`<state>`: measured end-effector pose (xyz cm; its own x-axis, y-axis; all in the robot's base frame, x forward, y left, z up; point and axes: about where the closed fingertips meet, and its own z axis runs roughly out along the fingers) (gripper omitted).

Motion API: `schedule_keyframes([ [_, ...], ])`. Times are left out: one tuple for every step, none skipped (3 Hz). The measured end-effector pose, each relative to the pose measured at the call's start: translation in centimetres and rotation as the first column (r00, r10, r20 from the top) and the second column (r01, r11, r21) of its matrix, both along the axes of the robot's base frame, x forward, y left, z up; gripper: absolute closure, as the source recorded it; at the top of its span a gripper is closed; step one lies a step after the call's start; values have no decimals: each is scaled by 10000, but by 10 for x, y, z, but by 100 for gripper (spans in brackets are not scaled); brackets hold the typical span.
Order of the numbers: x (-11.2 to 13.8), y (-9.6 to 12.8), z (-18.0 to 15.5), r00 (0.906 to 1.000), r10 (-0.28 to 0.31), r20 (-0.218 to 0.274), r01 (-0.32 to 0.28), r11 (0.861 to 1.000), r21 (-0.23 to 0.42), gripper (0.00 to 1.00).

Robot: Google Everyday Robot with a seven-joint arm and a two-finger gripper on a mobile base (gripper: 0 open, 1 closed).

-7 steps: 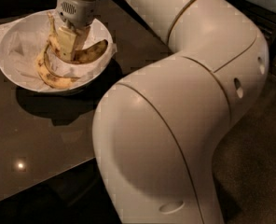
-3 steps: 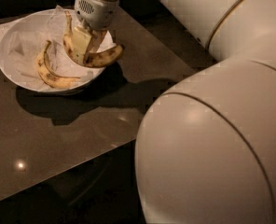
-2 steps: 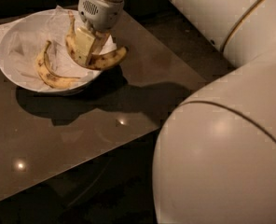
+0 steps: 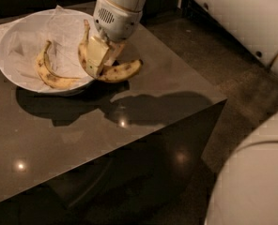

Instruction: Pick banana from white bowl

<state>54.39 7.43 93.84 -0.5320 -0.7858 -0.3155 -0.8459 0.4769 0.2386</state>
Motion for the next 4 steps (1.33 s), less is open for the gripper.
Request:
schedule_keyframes([
  [-20, -20, -2, 9976, -592, -369, 586, 9981, -168, 100],
  [-20, -20, -2, 9976, -592, -369, 586, 9981, -168, 100],
  [-33, -33, 3, 9960, -810, -388, 807, 9967, -93, 100],
  [-50, -56, 5, 9888, -1343, -645, 1325, 9907, -312, 100],
])
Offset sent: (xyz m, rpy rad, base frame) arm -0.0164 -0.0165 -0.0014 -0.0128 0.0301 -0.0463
